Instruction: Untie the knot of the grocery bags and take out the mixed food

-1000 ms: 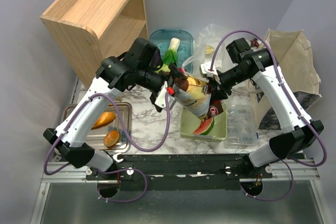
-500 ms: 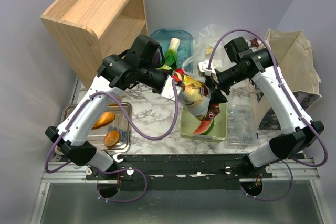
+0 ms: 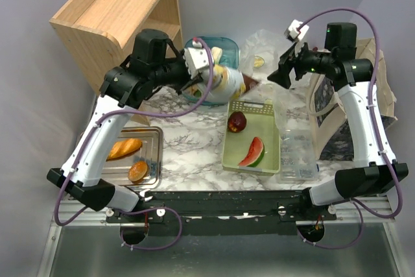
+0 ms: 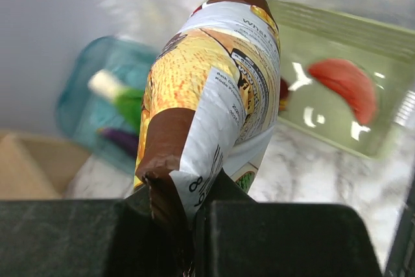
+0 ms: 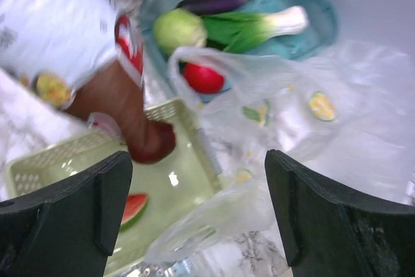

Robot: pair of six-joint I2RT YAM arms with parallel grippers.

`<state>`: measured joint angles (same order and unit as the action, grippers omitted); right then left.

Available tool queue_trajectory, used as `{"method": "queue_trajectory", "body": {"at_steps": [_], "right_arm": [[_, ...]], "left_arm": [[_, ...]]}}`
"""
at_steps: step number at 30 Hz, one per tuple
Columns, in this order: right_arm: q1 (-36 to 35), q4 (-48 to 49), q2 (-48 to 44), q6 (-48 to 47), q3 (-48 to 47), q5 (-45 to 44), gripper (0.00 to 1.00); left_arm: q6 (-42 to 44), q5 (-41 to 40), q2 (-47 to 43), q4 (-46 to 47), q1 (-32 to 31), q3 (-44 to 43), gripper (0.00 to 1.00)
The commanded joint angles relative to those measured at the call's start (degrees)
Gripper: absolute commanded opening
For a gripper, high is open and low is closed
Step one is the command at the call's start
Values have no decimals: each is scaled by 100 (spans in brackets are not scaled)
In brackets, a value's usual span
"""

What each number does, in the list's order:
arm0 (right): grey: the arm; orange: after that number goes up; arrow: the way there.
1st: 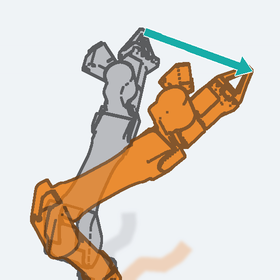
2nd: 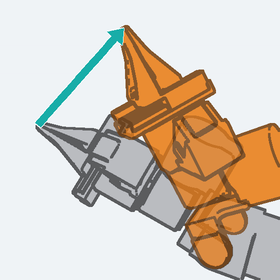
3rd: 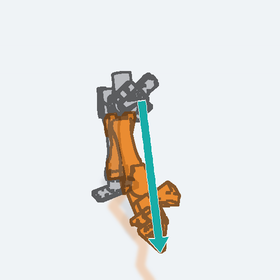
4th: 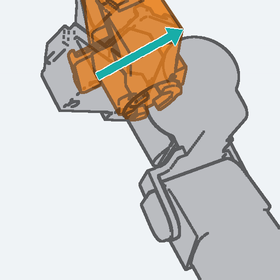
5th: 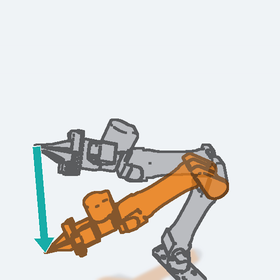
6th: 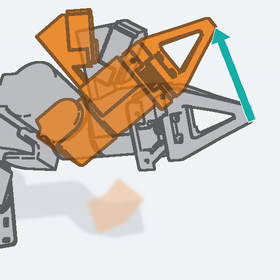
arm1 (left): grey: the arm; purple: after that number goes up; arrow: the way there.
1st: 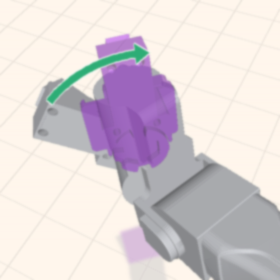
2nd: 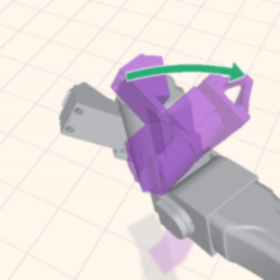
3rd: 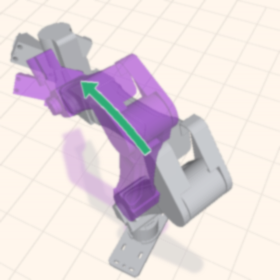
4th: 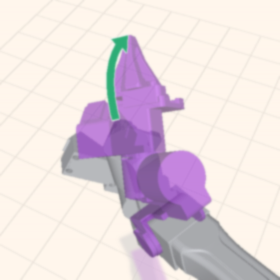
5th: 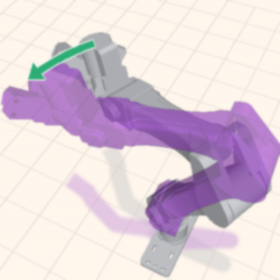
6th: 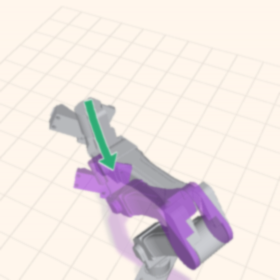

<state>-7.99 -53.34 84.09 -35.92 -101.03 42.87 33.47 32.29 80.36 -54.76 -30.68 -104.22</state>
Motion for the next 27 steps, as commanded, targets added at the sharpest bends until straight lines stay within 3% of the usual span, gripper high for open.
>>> {"method": "queue_trajectory", "body": {"at_steps": [1, 3, 5, 7, 10, 14, 24, 27], "right_arm": [[227, 1368, -96, 1225, -13, -255, 90], [236, 1438, -86, 1359, 25, -225, 89], [236, 1537, -132, 1442, 134, -188, 90], [236, 1622, -193, 1439, 290, -183, 90], [236, 1707, -272, 1438, 447, -206, 90], [236, 1712, -329, 1464, 578, -176, 90], [245, 1625, -842, 1123, 1193, -435, 90], [245, 1603, -929, 1088, 1314, -452, 90]], "left_arm": [[-1413, -2852, 121, 1309, 13, -755, 0], [-1325, -4231, 155, 1873, -171, -630, 0], [-756, -5663, 109, 3026, -401, -91, 0], [-39, -6470, 69, 4212, -540, 503, 0], [1246, -7105, 374, 5699, -678, 866, 0], [2974, -7905, 1350, 7053, -696, 724, 0], [5188, -8650, 2879, 8138, -547, -101, 15], [5578, -8861, 3155, 8302, -328, -141, 10]]}}
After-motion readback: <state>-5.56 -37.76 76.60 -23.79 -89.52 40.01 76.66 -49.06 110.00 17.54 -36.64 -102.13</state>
